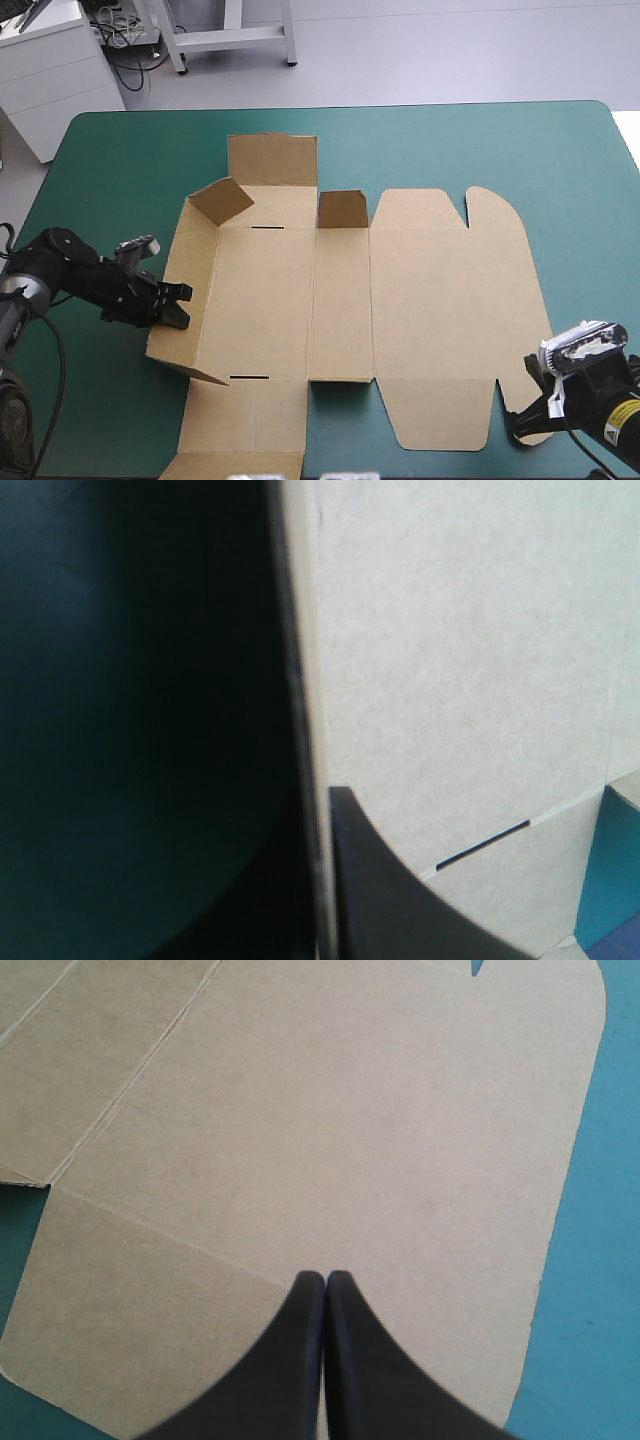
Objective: Fold the box
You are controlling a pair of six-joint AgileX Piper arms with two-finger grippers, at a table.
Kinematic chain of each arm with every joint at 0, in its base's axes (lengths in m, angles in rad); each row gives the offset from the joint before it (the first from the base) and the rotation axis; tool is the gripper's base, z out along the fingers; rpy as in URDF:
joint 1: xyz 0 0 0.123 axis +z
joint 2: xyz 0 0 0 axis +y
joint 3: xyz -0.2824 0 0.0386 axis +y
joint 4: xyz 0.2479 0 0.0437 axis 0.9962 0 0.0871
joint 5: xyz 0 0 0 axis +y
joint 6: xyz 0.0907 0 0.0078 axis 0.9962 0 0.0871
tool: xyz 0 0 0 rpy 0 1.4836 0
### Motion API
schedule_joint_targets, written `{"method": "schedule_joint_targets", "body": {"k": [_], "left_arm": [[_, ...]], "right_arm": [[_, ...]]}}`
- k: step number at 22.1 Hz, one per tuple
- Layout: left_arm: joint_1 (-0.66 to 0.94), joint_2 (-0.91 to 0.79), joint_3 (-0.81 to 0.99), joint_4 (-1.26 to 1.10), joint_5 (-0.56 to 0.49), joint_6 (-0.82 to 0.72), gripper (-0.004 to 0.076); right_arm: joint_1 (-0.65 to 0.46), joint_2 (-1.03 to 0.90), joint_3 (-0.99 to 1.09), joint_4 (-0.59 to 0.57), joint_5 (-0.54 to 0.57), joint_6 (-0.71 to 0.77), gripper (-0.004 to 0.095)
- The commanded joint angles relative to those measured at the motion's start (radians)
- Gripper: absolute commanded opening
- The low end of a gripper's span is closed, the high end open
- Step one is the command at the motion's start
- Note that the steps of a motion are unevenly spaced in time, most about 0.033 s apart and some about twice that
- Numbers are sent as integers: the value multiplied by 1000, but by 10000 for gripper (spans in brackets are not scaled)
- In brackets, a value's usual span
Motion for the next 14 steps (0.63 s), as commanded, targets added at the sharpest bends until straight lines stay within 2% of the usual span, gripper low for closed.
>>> {"method": "schedule_joint_targets", "body": {"k": [1,3,8,14], "left_arm": [[-7,-34,-27,-48,103,-23,-32],[-7,-34,-44,-50,107,-22,-32],[-28,-34,-218,-1,107,-42,-32],[-265,-5,-463,392,100,-65,-32]], "right_arm": [[-5,6,-24,-12,-53,5,-23],[-5,6,-24,-12,-53,5,-23],[-5,6,-24,-12,-53,5,-23],[-5,6,-24,-12,-53,5,-23]]}}
